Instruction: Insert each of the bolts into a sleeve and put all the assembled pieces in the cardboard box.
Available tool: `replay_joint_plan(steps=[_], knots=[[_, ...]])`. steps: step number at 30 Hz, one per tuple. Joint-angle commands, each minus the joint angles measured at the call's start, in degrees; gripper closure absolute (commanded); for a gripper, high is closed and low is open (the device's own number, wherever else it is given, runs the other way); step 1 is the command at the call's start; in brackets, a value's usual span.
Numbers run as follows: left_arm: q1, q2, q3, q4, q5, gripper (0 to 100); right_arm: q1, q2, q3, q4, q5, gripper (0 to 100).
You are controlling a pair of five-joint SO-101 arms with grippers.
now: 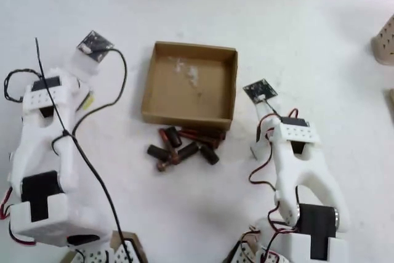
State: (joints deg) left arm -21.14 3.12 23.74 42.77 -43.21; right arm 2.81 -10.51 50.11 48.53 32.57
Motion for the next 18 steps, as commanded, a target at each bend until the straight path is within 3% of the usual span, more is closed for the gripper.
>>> replay_joint_plan(steps=[1,7,11,18], knots=[[-0.6,2.3,-11.3,7.6,-3.1,82,0.4,0.0,-2.4,0.2,0.7,98.1],[-2.8,17.3,-29.3,17.1,-3.9,82,0.5,0.0,-2.4,0.2,0.7,98.1],[-3.5,26.4,-38.9,22.2,-9.6,82,0.5,0.0,-2.4,0.2,0.7,98.1],[-4.1,37.6,-49.9,22.7,-10.1,82,0.4,0.0,-2.4,0.2,0.7,98.1]])
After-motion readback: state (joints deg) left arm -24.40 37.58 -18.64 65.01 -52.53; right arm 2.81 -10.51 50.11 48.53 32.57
